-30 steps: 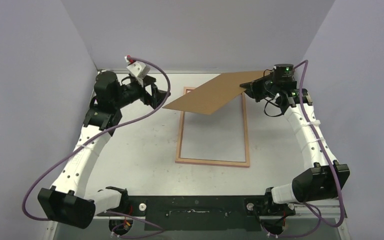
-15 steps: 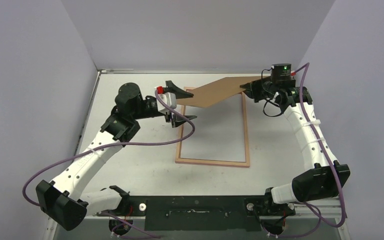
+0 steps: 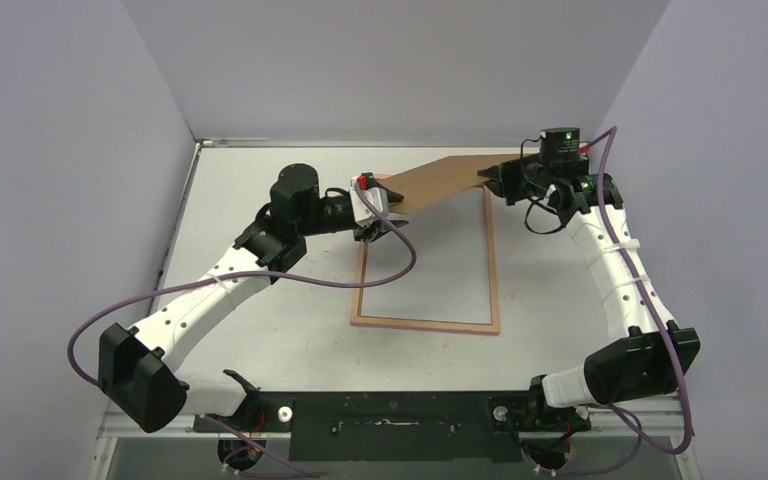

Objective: Put the photo into the frame

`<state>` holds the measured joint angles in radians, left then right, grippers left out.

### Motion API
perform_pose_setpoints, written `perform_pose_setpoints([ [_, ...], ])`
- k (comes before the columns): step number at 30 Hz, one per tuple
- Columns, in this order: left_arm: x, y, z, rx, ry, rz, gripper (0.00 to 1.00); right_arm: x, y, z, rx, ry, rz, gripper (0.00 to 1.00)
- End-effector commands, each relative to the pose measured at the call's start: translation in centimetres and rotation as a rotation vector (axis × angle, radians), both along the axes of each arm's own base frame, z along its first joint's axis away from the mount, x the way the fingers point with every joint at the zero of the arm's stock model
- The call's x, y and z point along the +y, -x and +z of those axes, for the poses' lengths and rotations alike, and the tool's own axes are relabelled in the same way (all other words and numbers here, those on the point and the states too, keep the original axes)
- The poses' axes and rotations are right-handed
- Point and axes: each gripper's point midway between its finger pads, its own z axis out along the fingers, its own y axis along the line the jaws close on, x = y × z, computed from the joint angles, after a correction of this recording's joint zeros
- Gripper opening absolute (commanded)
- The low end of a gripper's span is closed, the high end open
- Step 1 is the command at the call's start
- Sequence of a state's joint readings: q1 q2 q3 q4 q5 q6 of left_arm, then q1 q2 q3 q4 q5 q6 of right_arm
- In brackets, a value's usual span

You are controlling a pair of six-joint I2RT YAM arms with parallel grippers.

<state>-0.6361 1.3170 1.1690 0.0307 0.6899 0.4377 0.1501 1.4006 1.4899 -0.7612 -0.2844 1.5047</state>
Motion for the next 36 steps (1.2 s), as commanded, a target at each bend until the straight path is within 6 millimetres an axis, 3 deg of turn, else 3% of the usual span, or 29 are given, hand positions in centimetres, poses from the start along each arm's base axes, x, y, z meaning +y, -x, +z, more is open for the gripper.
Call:
perform_pose_setpoints([
  [1, 0.2, -0.4, 5.4, -0.171, 0.095, 0.035, 0.41, 0.9, -0.3, 3.9, -0.121, -0.076, 0.009, 0.00],
  [6, 0.1, -1.2, 4.6, -0.211, 0.093, 0.071, 0.28, 1.1, -0.6, 3.9, -0.119, -0.087, 0.006, 0.00],
  [11, -0.2, -2.2, 5.3, -0.230, 0.097, 0.110, 0.02, 1.4, -0.6, 3.8, -0.117, -0.096, 0.017, 0.00],
  [13, -0.3, -2.5, 5.3, -0.204, 0.075, 0.113, 0.00, 1.6, -0.7, 4.0, -0.142, -0.106, 0.024, 0.02],
  [15, -0.4, -2.8, 5.2, -0.176, 0.058, 0.124, 0.00, 2.2, -1.0, 4.5, -0.184, -0.138, 0.053, 0.13],
  [19, -0.3, -3.8, 6.0, -0.109, 0.098, 0.179, 0.00, 3.2, -1.1, 5.3, -0.254, -0.172, 0.113, 0.48],
  [22, -0.1, -4.6, 7.2, -0.072, 0.161, 0.232, 0.00, 3.4, -1.0, 6.1, -0.323, -0.189, 0.131, 0.65],
  [26, 0.9, -6.0, 9.4, -0.072, 0.250, 0.321, 0.00, 3.0, -0.7, 8.5, -0.442, -0.159, 0.146, 0.79],
  [31, 2.2, -6.4, 12.0, -0.103, 0.322, 0.346, 0.00, 2.6, -0.3, 12.9, -0.650, -0.099, 0.198, 0.85],
  [34, 3.2, -6.3, 13.8, -0.118, 0.361, 0.348, 0.00, 3.0, 0.4, 16.3, -0.820, -0.042, 0.269, 0.85],
  [36, 4.1, -6.2, 15.0, -0.126, 0.394, 0.351, 0.00, 3.8, 1.6, 19.6, -0.977, 0.017, 0.356, 0.85],
])
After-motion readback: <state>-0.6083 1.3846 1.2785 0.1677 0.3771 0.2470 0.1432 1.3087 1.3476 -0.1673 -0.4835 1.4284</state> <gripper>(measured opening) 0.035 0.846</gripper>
